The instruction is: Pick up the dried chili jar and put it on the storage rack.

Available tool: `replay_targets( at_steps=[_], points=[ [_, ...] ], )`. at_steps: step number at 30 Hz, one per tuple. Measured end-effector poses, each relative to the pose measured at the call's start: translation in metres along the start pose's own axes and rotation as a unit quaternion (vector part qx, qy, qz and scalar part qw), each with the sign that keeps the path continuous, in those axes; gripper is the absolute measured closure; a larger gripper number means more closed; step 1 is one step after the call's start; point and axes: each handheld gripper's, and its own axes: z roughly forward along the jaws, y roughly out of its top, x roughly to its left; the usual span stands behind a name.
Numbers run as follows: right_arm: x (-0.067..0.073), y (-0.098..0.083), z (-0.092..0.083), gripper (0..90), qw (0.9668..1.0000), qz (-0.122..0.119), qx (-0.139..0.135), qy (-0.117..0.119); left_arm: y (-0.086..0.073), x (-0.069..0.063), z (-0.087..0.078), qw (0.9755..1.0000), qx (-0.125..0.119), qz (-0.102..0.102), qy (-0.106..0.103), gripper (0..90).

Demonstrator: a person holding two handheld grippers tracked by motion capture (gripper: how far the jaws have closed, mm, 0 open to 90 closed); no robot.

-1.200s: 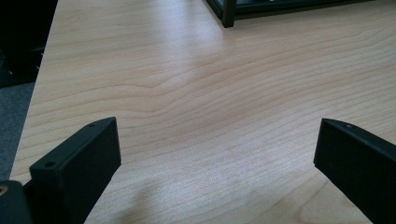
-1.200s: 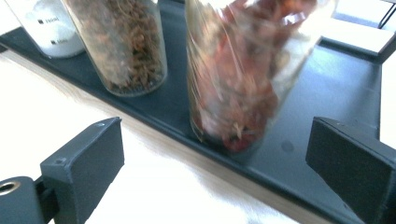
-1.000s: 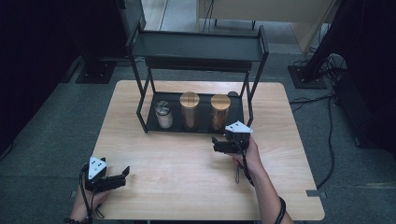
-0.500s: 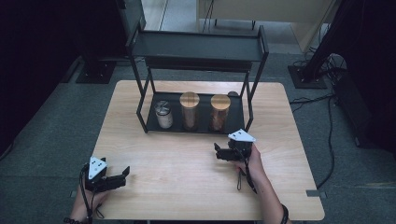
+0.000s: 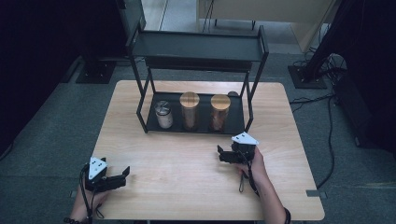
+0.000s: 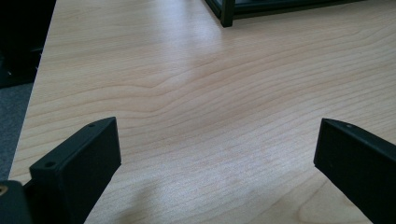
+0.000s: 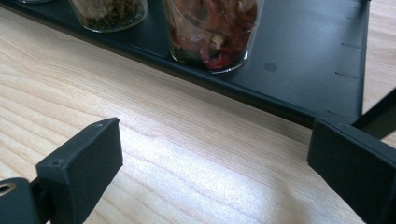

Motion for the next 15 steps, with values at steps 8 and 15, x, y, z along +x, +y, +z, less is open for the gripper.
replay_targets(
  at_steps=[8, 15],
  points=[
    [-0.0043, -0.0034, -0.0051, 3.2, 1.0000, 0.001, 0.001, -0.003, 0.0000, -0.0001, 0.0001, 1.0000, 0.000, 0.001, 0.000, 0.9],
    [-0.0064, -0.0061, -0.0089, 3.2, 1.0000, 0.000, 0.001, -0.008, 0.0001, -0.0001, 0.0001, 1.0000, 0.001, 0.002, 0.000, 0.9]
  ],
)
